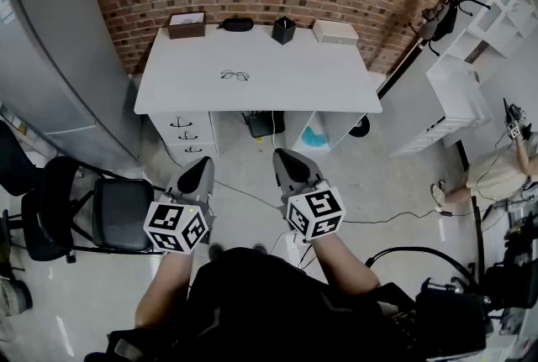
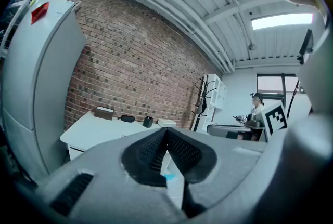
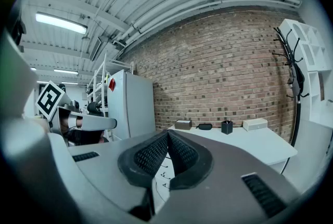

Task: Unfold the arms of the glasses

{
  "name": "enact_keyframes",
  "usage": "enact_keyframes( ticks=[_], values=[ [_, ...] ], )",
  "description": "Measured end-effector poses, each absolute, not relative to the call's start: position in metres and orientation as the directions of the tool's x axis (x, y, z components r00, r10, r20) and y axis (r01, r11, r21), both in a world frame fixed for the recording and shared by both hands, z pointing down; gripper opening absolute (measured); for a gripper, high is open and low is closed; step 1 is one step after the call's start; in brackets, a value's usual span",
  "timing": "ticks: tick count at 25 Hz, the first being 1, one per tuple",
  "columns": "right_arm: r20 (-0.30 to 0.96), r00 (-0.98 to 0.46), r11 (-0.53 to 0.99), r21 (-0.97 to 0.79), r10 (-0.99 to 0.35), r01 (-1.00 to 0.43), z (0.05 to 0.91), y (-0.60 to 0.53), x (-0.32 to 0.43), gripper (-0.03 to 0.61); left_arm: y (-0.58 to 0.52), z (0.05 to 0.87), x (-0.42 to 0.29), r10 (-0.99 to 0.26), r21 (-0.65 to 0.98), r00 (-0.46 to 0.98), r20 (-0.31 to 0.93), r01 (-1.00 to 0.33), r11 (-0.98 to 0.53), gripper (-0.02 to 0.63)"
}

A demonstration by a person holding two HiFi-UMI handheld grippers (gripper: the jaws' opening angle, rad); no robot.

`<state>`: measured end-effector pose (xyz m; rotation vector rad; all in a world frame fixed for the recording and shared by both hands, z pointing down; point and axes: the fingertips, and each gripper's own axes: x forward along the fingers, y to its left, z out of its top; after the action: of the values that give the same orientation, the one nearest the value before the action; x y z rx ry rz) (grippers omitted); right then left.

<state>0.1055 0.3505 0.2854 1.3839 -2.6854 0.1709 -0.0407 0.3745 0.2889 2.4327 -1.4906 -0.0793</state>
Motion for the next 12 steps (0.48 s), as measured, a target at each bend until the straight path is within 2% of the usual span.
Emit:
enact_keyframes(
  ticks=[7,12],
  values=[
    [0.14,-0.568,0.569,-0.037,-0.811,-0.822,0.282,0.342,0.098,0.008,0.367,0.282,-0.047,-0.871,0.25,0.484,0.088,-0.857,-0.451,0.009],
    [0.14,-0.548,0.539,-0.098,-0.825,-0.836,0.284,0.334,0.099,0.008,0.364,0.286,-0.052,-0.875,0.271,0.474,0.095,-0.858,-0.436,0.009]
  ],
)
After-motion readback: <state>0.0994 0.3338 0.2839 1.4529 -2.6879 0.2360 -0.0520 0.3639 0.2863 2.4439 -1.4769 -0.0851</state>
